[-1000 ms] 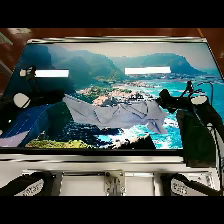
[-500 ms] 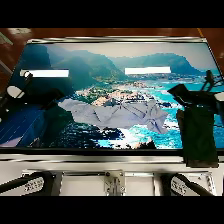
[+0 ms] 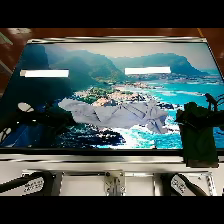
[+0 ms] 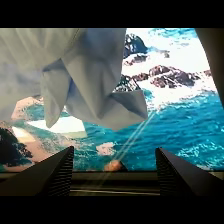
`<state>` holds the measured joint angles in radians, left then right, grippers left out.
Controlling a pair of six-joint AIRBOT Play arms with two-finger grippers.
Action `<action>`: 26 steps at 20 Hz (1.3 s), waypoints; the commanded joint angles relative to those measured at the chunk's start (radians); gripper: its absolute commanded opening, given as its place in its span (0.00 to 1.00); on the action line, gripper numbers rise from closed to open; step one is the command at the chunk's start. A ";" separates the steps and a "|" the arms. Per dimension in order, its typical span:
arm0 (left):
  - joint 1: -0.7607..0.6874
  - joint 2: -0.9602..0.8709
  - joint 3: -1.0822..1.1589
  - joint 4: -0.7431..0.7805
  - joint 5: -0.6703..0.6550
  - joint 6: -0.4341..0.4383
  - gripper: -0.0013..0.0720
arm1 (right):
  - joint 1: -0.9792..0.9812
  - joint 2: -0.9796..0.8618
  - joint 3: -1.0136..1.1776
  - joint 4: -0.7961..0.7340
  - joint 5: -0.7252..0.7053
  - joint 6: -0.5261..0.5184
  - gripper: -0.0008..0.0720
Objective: Fold the shirts.
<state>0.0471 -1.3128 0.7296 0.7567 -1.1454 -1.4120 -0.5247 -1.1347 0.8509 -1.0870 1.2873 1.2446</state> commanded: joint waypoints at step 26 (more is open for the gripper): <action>-0.328 -0.242 0.008 -0.425 0.406 0.113 0.07 | 0.031 -0.036 -0.117 0.048 -0.045 -0.040 0.95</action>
<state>-0.2810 -1.5570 0.7361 0.3321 -0.7326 -1.3266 -0.5171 -1.1442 0.7715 -1.0370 1.2541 1.2263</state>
